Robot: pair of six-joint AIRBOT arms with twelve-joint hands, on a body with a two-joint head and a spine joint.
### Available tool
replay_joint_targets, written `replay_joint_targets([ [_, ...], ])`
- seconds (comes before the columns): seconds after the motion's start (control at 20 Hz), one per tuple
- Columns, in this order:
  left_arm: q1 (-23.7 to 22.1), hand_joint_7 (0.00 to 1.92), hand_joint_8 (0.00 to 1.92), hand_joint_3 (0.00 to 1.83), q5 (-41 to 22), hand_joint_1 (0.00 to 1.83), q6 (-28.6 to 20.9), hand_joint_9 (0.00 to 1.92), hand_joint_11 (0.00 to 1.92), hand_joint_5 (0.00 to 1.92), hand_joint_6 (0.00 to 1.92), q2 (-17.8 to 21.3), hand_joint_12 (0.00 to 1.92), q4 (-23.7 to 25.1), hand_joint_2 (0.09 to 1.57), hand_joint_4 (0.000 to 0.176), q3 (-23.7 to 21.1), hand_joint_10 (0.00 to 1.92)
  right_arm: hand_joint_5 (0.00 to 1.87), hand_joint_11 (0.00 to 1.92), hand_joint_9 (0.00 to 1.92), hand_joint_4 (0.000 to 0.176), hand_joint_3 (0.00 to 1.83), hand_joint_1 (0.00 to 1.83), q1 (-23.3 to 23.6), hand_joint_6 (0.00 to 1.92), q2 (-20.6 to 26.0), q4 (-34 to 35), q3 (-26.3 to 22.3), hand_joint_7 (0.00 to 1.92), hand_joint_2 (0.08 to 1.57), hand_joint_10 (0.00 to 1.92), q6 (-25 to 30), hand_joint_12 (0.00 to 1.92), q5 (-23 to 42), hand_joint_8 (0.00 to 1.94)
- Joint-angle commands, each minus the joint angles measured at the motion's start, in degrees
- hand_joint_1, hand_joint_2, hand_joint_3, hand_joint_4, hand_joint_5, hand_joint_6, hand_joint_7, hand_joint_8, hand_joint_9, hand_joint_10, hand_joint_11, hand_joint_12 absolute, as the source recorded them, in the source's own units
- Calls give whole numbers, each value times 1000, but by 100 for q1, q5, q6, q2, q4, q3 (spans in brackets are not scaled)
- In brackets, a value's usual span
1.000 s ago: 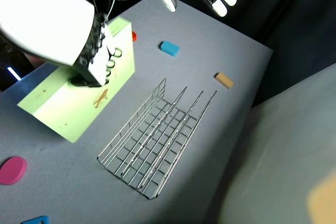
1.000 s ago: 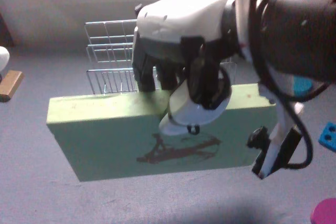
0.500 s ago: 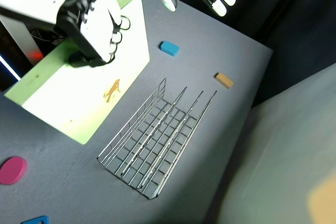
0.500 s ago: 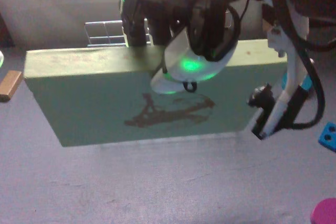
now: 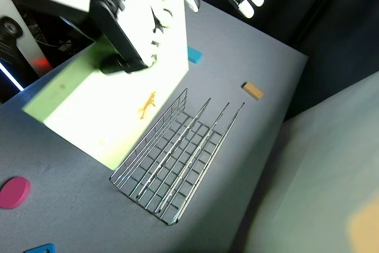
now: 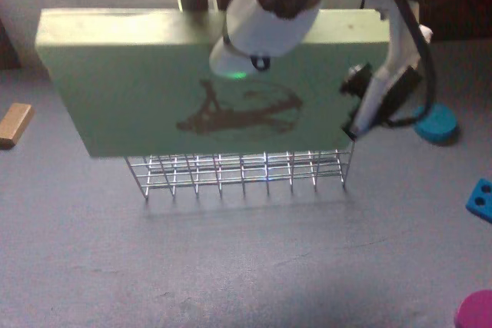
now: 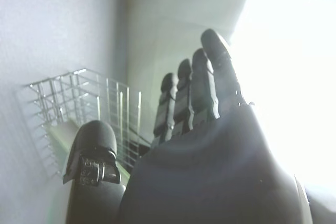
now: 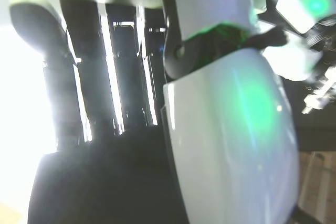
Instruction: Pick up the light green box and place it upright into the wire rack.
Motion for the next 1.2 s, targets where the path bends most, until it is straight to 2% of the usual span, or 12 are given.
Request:
replay_joint_targets([
  [0.0,-89,56,0,1,-109,0,42,48,0,78,5,38,547,564,1442,0,7,2,999,865,1108,0,2,1268,4,928,-39,-522,66,1270,1049,970,83,1543,-375,607],
  [0.6,-149,56,0,3,-108,0,43,50,0,74,0,44,506,485,1455,0,-64,1,997,872,1106,0,2,1266,-384,936,-499,-1130,616,1266,1050,971,306,1548,-510,610],
  [0.7,-145,56,0,2,-108,0,43,50,0,72,0,44,505,477,1452,0,-106,1,997,872,1106,0,2,1266,-435,936,-539,-1371,666,1266,1050,971,520,1548,-487,610],
  [0.75,-139,56,0,0,-108,0,43,50,0,79,2,44,566,477,1445,0,-121,1,997,872,1106,0,2,1267,-455,936,-549,-1452,674,1266,1050,972,567,1548,-487,611],
  [1.15,-103,53,0,2,-213,0,4,50,0,84,3,42,514,479,1446,0,-56,0,997,872,1106,0,2,1266,-664,935,-697,-1485,790,1264,1051,972,580,1549,-468,614],
])
